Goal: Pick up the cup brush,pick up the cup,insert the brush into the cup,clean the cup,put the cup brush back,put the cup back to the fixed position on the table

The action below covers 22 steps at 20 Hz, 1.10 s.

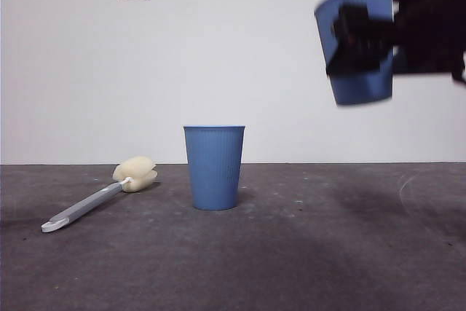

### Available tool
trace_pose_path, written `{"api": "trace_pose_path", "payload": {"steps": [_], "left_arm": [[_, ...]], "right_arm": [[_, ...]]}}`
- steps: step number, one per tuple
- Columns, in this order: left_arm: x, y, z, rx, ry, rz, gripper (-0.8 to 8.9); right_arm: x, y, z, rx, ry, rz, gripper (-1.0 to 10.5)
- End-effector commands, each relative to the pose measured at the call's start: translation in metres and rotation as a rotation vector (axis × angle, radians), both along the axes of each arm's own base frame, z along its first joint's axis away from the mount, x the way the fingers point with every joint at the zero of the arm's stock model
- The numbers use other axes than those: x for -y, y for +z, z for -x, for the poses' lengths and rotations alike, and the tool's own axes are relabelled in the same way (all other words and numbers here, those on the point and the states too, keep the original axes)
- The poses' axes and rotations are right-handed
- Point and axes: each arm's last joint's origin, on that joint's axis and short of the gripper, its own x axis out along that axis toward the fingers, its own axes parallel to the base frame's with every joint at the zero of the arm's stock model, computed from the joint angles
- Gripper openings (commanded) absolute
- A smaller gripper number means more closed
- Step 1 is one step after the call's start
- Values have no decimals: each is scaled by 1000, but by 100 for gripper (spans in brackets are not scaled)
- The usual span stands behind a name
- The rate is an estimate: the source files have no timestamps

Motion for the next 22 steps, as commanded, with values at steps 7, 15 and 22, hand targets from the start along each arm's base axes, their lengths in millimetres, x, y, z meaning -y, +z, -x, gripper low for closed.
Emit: {"api": "trace_pose_path", "payload": {"steps": [7,15,22], "left_arm": [[0,-2,0,7,-16,-21,412],[0,-2,0,15,-20,-26,410],[0,-2,0,16,-22,-32,410]], "right_arm": [[10,-47,-42,-19,-3,-35,-17],[-3,-87,-79,-60,56,-1,-17],[-9,-99,-102,-76,80,3,-17]]}}
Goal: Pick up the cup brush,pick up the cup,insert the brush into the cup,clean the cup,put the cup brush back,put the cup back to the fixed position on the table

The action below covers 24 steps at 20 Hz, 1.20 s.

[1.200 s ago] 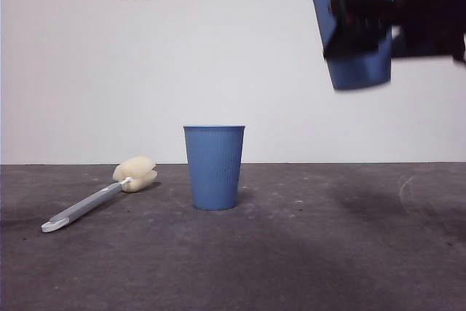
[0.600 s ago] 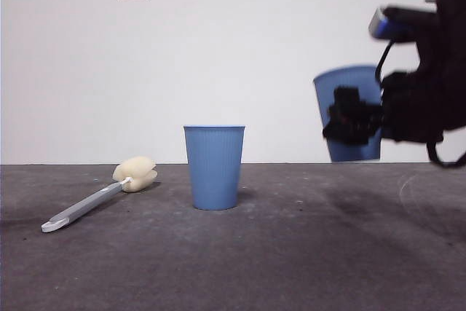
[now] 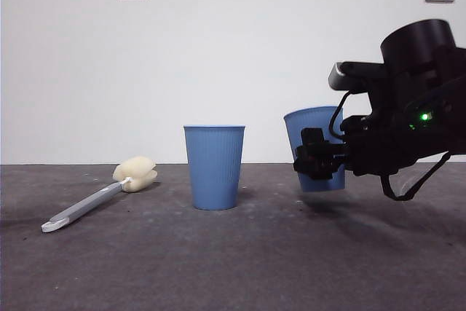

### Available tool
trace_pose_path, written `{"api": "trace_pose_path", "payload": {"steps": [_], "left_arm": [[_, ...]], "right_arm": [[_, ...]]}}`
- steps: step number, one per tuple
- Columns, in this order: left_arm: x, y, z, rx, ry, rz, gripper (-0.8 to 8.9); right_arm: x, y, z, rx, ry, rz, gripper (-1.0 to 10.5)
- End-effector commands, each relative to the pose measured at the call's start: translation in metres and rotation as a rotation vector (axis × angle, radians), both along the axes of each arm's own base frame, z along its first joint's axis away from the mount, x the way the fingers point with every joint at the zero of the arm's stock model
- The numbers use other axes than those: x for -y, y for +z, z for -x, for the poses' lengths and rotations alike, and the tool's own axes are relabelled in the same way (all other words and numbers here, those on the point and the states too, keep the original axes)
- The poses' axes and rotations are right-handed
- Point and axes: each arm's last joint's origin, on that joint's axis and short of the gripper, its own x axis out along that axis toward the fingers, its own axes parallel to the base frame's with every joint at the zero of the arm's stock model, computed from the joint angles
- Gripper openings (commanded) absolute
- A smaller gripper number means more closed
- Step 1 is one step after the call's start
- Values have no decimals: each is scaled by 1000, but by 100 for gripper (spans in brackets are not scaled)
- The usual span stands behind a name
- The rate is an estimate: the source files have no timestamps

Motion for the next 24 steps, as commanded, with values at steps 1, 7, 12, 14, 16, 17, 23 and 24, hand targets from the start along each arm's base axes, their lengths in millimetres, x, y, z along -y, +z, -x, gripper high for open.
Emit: {"api": "trace_pose_path", "payload": {"steps": [1,7,12,14,16,17,23,24], "left_arm": [[0,-2,0,3,-9,-9,409],[1,-3,-2,-2,-4,-15,409],[2,-4,-6,-11,-8,-28,409],[2,-5,-8,-19,-9,-32,409],[3,-5,-9,-25,-11,-37,409],[3,-5,-10,-27,-12,-39,409],[3,-6,-10,-29,-12,-40,409],[3,-6,-10,-29,-12,-40,409]], "right_arm": [[1,-7,-3,-11,8,5,-17],[1,-21,-2,-71,15,22,-3],[2,-29,1,-169,8,38,160],[2,-34,4,-216,18,53,169],[2,-36,5,-238,38,53,171],[2,-36,6,-244,41,52,214],[3,-31,8,-257,41,47,321],[3,-27,9,-251,41,45,321]]}}
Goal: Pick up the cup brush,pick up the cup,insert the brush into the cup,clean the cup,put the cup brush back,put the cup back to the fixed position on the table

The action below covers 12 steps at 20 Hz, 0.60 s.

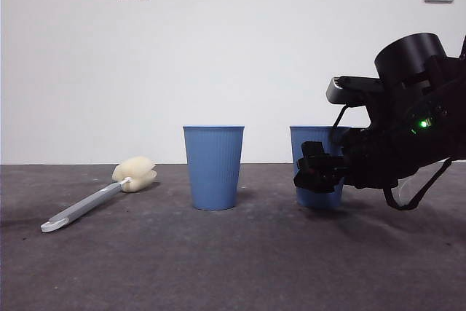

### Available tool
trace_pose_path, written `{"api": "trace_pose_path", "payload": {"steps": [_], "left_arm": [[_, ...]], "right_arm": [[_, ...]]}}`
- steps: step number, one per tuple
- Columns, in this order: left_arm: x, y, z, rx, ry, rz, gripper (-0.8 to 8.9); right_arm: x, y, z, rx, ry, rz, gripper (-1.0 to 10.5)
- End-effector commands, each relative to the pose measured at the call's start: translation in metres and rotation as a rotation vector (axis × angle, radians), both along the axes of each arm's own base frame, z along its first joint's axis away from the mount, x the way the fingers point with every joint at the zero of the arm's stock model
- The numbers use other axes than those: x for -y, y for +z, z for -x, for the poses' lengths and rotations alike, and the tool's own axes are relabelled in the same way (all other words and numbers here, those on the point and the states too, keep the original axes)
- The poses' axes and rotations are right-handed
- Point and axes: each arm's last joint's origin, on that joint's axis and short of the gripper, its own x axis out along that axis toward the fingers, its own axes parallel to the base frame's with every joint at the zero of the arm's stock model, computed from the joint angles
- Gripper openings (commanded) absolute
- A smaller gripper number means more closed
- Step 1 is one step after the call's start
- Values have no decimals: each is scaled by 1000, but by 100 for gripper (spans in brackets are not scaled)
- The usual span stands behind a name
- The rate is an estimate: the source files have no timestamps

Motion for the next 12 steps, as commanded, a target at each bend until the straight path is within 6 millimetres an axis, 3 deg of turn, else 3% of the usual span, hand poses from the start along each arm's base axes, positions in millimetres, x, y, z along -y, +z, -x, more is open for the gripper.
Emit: {"api": "trace_pose_path", "payload": {"steps": [1,8,12], "left_arm": [[0,-2,-1,4,-5,-11,409],[0,-2,-1,4,-5,-11,409],[0,-2,-1,3,-5,-12,409]], "right_arm": [[2,-13,12,-118,11,15,322],[4,12,16,-114,16,28,475],[5,12,18,-133,16,34,478]]}}
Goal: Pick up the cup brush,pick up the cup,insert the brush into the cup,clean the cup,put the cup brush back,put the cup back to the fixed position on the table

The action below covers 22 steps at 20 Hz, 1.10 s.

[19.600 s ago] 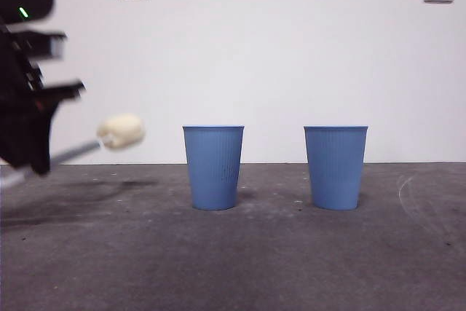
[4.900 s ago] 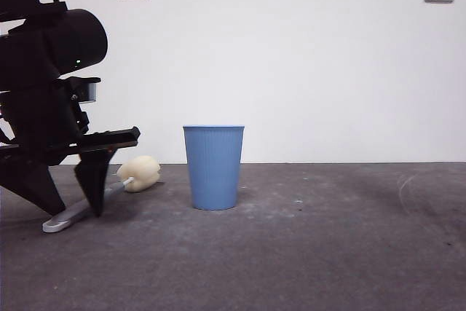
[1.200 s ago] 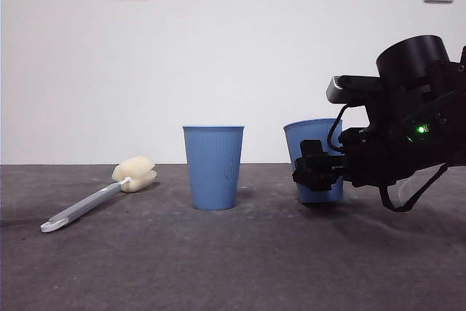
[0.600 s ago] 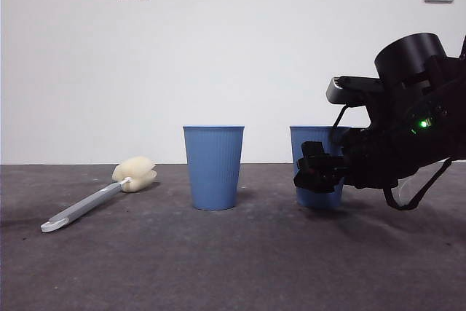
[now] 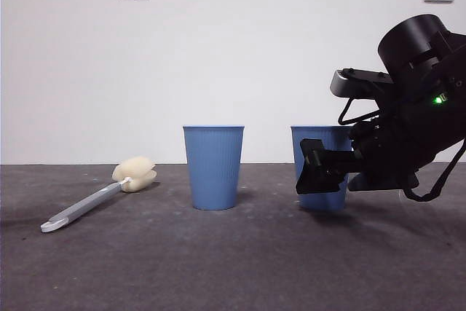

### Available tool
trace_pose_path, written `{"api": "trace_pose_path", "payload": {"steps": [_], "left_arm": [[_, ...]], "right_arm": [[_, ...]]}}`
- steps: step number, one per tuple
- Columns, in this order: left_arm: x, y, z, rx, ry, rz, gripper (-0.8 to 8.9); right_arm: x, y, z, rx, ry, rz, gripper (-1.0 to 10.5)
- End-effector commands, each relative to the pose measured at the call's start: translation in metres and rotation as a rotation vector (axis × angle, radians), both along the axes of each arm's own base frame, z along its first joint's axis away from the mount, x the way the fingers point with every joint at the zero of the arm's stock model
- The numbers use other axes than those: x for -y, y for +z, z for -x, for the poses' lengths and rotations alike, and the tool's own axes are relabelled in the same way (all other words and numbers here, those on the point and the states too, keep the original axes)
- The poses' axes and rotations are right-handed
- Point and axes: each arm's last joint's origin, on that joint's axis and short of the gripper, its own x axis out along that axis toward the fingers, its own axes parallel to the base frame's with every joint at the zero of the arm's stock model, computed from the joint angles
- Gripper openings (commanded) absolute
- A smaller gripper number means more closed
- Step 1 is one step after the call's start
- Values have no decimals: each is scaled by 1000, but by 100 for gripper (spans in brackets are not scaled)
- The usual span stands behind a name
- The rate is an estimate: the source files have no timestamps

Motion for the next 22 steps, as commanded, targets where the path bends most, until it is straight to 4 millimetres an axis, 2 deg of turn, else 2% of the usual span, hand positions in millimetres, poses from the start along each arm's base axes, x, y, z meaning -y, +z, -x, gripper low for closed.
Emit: {"api": "trace_pose_path", "payload": {"steps": [1,6,11,14,18,22], "left_arm": [[0,-2,-1,2,-5,-12,409],[0,-2,-1,5,-7,-15,409],[0,-2,-1,6,-9,-18,409],[0,-2,-1,5,-12,-16,409],[0,-3,0,-5,-16,-17,409],[1,-4,1,-21,-39,-8,408]], "right_arm": [[1,-5,4,-40,0,8,478],[4,0,13,-134,10,40,478],[10,33,34,-205,45,35,473],[19,62,58,-251,75,23,473],[33,101,100,-286,126,-68,472],[47,125,140,-329,189,-138,468]]}}
